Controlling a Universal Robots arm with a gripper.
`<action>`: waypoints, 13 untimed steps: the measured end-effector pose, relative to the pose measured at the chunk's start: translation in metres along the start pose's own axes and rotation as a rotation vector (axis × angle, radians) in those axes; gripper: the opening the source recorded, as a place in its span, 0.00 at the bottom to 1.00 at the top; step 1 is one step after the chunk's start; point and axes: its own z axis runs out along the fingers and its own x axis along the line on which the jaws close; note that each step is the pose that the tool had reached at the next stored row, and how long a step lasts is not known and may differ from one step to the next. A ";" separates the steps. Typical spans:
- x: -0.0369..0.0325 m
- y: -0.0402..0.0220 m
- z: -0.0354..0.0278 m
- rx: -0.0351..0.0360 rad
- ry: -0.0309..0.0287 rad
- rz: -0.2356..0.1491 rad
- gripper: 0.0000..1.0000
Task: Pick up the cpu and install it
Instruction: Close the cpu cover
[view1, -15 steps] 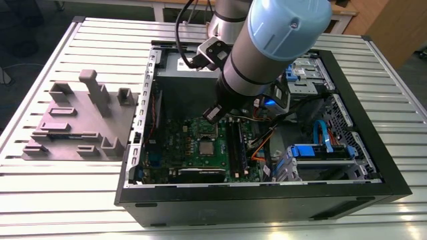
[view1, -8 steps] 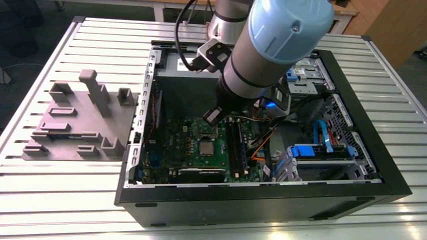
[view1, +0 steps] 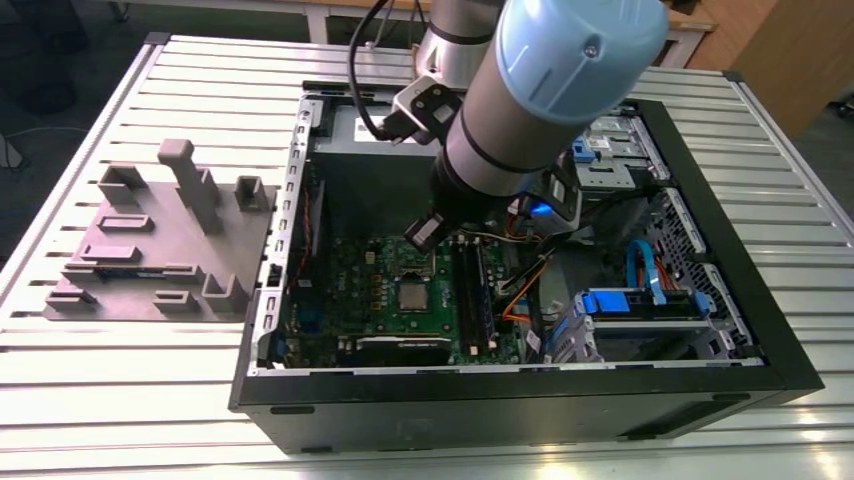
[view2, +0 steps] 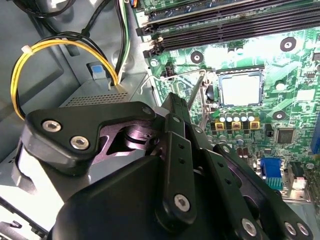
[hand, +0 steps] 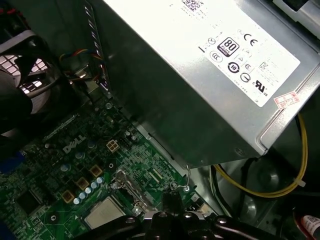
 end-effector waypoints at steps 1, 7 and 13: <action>0.0001 0.0001 -0.0002 0.0009 0.0012 0.000 0.11; 0.0010 -0.0006 -0.0007 0.0020 0.0027 -0.002 0.11; 0.0024 -0.0019 -0.0012 0.0033 0.0042 -0.001 0.11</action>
